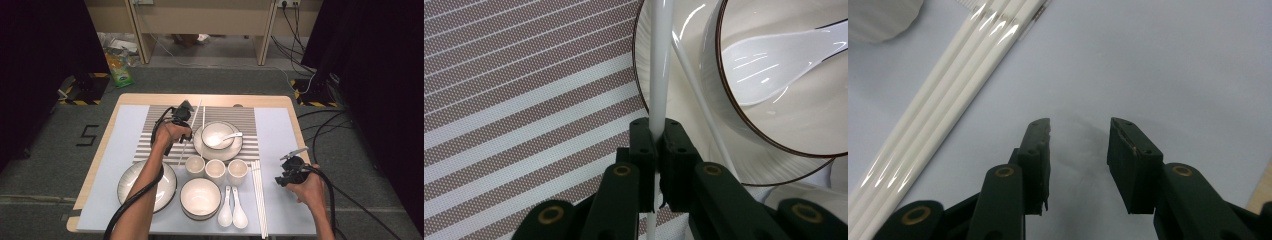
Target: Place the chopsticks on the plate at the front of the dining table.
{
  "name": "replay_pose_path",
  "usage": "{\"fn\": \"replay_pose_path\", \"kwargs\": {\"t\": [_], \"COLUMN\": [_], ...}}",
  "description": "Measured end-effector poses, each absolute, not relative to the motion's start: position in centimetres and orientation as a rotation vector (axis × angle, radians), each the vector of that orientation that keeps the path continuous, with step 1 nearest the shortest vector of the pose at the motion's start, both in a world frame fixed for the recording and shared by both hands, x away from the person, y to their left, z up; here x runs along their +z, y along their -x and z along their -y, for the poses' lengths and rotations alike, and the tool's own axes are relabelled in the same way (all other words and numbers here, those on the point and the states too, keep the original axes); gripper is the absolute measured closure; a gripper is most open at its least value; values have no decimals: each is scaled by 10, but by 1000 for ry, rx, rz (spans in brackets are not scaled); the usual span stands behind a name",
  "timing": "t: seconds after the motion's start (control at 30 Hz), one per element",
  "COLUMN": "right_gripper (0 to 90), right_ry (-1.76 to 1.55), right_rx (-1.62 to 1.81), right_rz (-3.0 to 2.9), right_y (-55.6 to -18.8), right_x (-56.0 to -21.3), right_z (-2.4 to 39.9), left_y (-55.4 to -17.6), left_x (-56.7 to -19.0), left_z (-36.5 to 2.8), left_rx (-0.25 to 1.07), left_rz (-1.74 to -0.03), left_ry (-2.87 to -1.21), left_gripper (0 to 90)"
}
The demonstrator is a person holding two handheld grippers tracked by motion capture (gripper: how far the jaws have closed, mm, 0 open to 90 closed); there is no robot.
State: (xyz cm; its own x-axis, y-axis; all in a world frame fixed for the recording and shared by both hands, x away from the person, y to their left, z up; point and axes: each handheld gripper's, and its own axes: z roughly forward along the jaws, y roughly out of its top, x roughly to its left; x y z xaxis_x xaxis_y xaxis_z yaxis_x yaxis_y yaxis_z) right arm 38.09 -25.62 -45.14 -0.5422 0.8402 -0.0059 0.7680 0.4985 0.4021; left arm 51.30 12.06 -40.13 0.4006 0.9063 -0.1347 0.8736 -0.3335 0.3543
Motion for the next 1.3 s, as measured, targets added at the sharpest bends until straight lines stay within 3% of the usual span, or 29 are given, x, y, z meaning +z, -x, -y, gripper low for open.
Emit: {"fn": "replay_pose_path", "kwargs": {"t": [1.3], "right_gripper": [608], "right_ry": [-1342], "right_rx": [496], "right_rz": [-2539], "right_y": [-376], "right_x": [-460], "right_z": [255], "left_y": [-531], "left_x": [-433], "left_z": [-94], "left_rx": [108], "left_rz": [-1590], "left_ry": [-2248], "left_gripper": [844]}}
